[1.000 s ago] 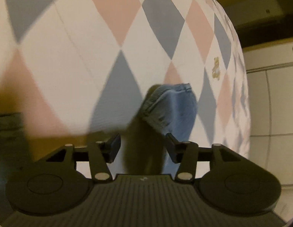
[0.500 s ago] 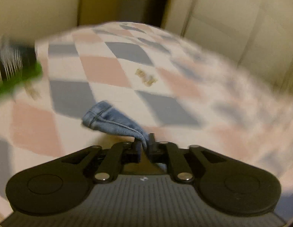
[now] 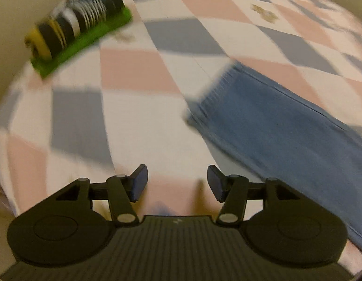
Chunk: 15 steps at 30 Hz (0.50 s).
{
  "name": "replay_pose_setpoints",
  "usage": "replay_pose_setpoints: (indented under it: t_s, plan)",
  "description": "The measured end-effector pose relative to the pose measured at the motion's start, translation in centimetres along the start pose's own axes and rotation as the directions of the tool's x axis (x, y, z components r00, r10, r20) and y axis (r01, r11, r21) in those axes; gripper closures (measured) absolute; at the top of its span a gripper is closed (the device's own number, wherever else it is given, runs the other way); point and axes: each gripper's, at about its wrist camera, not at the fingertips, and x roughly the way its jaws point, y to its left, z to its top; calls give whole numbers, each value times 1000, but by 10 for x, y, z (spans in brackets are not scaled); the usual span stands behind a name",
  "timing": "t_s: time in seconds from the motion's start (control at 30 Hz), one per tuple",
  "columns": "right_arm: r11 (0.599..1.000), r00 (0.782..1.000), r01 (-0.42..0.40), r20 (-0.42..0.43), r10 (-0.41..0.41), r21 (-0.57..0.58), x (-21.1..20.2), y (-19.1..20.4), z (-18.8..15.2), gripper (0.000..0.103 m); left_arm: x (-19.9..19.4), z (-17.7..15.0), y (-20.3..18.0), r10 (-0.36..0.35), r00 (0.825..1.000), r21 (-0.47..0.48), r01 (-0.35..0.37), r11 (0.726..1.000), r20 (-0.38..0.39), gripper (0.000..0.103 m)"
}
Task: Fold clothes
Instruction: 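Grasp the waistband with the right gripper while the left gripper smooths the legs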
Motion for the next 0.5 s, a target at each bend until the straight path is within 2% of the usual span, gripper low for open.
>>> replay_pose_setpoints:
  t_s: [0.13,0.27,0.4,0.5]
  plan:
    - [1000,998,20,57,-21,17,-25,-62,13,33,-47,-80,-6,-127,990,-12,126,992,-66,54]
    - [999,992,24,124,-26,24,-48,-124,30,34,-80,-160,-7,-204,972,-119,190,974,-119,54]
    - [999,983,-6,185,-3,48,-72,-187,42,34,-91,-220,5,-209,964,-282,157,947,-167,54]
    - [996,977,-58,211,42,71,-77,-223,53,35,-88,-244,17,-250,953,-428,158,890,-168,50]
